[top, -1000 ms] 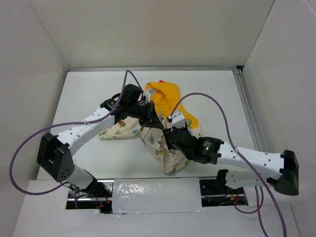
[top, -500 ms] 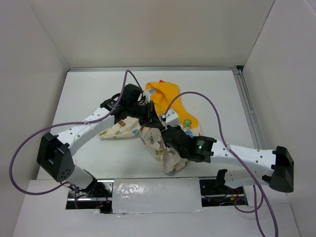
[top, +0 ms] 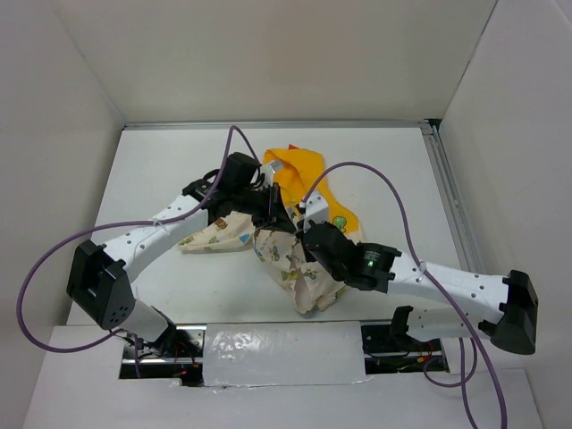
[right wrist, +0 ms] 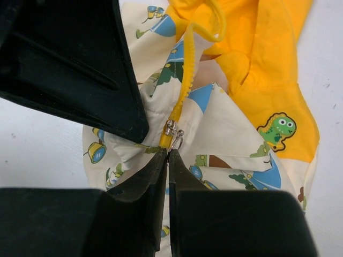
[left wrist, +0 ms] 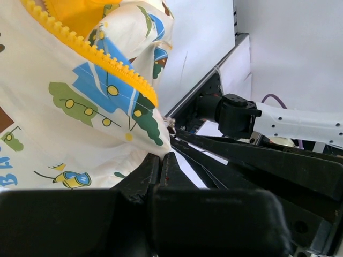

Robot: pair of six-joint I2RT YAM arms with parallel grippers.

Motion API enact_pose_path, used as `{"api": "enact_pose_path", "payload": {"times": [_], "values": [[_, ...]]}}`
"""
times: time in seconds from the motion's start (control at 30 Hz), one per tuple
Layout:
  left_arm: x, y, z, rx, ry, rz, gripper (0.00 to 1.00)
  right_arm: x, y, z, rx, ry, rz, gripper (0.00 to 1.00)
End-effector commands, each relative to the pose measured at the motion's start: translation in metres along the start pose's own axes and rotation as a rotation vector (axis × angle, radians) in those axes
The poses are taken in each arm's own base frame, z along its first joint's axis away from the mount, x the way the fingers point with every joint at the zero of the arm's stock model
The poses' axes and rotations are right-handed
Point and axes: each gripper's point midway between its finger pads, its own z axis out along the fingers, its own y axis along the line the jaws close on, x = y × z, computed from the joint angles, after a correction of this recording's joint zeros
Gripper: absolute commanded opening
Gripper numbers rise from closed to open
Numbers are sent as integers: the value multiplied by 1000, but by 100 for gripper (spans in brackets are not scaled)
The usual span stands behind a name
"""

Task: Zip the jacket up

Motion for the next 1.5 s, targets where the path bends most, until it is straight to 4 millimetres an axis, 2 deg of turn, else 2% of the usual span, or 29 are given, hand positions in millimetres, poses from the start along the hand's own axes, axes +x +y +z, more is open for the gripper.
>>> {"api": "enact_pose_path", "payload": {"times": [0.0, 0.07, 0.2, 0.4, 0.5, 0.6, 0.87, 0.9, 1.0, 1.1, 1.13, 1.17, 1.23, 1.27, 1.3, 1.37, 1.4, 1.47], "values": [[-6, -11, -4, 6, -23, 73, 0, -29, 11, -11, -93, -58, 15, 10], [-10, -7, -4, -17, -39, 102, 0, -26, 16, -13, -147, -30, -27, 0], [-14, 1, -4, -73, -56, 132, 0, -16, 30, -20, -285, 39, -83, 0], [-10, -5, -5, -40, -57, 225, 0, -35, 15, -18, -232, -35, -30, 0], [-7, -6, -4, -38, -47, 261, 0, -45, 1, -17, -161, -77, -8, 0], [-1, 0, -1, -65, -35, 286, 0, -49, -22, -11, -22, -62, 23, 0], [17, 4, 7, -52, 21, 351, 0, -52, -37, 10, 56, 10, 59, 0], [20, 1, 8, -41, 31, 362, 0, -54, -36, 11, 38, 5, 58, 0], [23, 9, 12, -84, 42, 345, 0, -59, -27, 8, -31, -7, 62, 0], [12, 10, 10, -123, 13, 328, 1, -56, -10, 2, -160, 41, 91, 0], [3, 8, 8, -144, -21, 333, 8, -55, -9, 1, -188, 59, 91, 0], [0, 5, 6, -143, -34, 340, 29, -50, -7, -1, -205, 80, 104, 0], [-9, -1, 2, -150, -68, 347, 55, -43, -2, -6, -274, 120, 120, 0], [-11, -7, -2, -140, -85, 355, 83, -42, -1, -7, -286, 120, 130, 0], [-13, -9, -4, -138, -97, 356, 90, -40, 1, -9, -309, 119, 129, 0], [-14, -15, -11, -126, -118, 361, 93, -41, 5, -13, -347, 124, 146, 0], [-13, -17, -14, -122, -123, 353, 97, -43, 5, -15, -351, 118, 156, 0], [-7, -17, -21, -127, -131, 319, 98, -45, 2, -14, -355, 118, 185, 0]]}}
